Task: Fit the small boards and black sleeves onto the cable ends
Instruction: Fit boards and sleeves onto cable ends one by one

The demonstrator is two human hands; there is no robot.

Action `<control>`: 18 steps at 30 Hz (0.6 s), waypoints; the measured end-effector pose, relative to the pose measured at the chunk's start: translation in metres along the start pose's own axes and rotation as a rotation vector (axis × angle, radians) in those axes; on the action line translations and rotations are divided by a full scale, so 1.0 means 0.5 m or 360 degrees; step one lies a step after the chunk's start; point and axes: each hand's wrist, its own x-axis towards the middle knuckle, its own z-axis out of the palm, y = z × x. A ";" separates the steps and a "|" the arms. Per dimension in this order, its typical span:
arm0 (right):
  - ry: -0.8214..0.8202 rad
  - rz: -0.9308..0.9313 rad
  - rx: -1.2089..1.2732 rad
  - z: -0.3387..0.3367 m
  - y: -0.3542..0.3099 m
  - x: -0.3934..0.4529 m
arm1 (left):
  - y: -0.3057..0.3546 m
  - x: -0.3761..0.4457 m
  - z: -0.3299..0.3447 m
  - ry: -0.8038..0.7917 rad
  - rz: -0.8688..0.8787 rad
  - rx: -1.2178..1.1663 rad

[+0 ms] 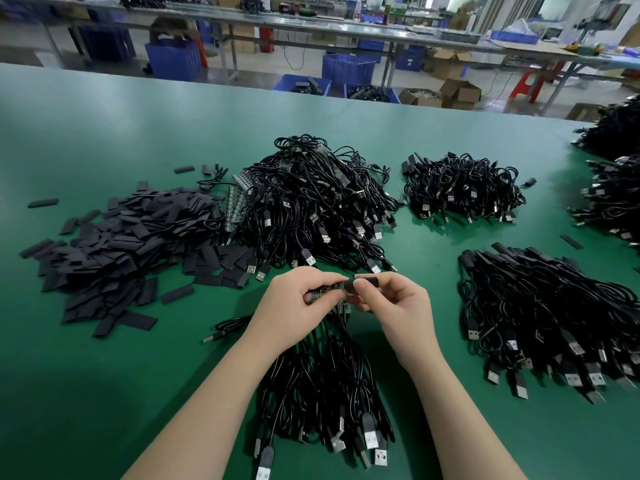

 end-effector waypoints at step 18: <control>0.0114 -0.0139 -0.0093 0.003 -0.004 -0.005 | 0.000 0.002 0.001 0.0032 -0.0021 -0.0026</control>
